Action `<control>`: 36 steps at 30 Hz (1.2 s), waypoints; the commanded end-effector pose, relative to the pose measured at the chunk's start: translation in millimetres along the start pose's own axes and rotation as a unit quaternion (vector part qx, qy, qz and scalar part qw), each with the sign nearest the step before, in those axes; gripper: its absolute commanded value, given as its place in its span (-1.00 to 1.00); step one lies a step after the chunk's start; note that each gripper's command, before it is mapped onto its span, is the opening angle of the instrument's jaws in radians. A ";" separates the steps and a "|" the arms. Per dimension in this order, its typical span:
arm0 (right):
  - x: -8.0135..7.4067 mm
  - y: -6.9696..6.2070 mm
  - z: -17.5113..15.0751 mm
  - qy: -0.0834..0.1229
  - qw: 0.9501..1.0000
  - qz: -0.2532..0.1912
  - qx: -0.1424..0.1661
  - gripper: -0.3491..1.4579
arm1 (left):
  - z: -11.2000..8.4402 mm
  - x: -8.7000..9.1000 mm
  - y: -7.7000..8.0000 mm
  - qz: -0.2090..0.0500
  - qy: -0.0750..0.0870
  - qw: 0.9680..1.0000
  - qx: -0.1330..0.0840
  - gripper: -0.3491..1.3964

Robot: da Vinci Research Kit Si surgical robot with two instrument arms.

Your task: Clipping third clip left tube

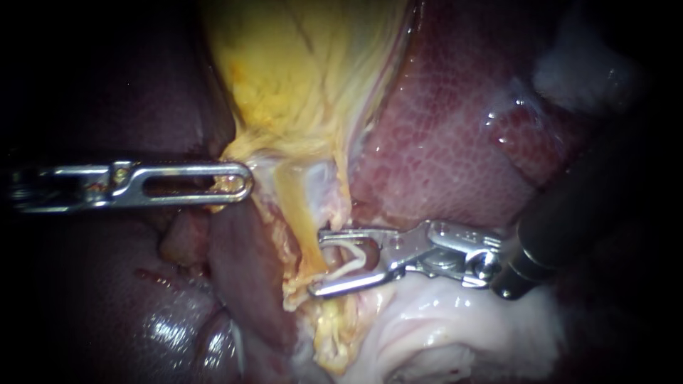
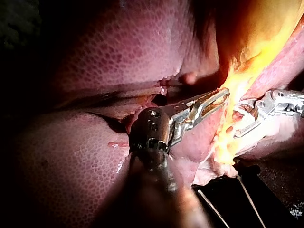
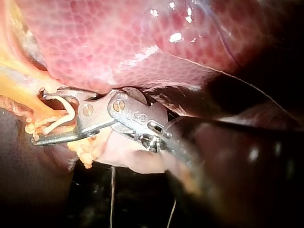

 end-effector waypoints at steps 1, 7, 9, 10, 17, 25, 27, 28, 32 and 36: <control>0.3 -0.4 0.0 0.002 1.000 0.003 0.004 0.03 | 0.0 0.0 0.1 0.000 0.000 1.000 0.000 -1.00; 1.1 -1.7 0.9 0.026 0.998 0.033 0.040 0.02 | 0.1 -0.1 0.5 0.000 0.000 1.000 0.000 -1.00; 1.3 -2.1 1.4 0.027 0.998 0.040 0.051 0.02 | 0.1 -0.1 0.6 0.000 0.000 1.000 0.000 -1.00; 1.3 -2.2 1.6 0.027 0.997 0.043 0.054 0.02 | 0.1 -0.1 0.6 0.000 0.000 1.000 0.000 -1.00; 2.1 -2.4 3.1 0.040 0.995 0.053 0.069 0.02 | 0.2 -0.1 0.7 0.000 0.000 1.000 0.000 -1.00; 5.2 -1.7 2.0 0.050 0.994 0.063 0.071 -0.01 | 0.3 0.1 0.7 0.001 -0.001 1.000 -0.001 -1.00; 6.0 -1.4 1.7 0.052 0.994 0.066 0.066 -0.01 | 0.3 0.1 0.7 0.001 -0.001 1.000 -0.001 -1.00; 6.4 -1.3 1.5 0.055 0.994 0.067 0.065 -0.01 | 0.3 0.1 0.7 0.001 -0.001 1.000 -0.001 -1.00; 7.3 -0.9 1.2 0.058 0.994 0.070 0.064 -0.04 | 0.3 0.1 0.7 0.001 -0.001 1.000 -0.001 -1.00; 7.4 -0.5 1.2 0.058 0.994 0.070 0.064 -0.15 | 0.3 0.1 0.7 0.001 -0.001 1.000 -0.001 -1.00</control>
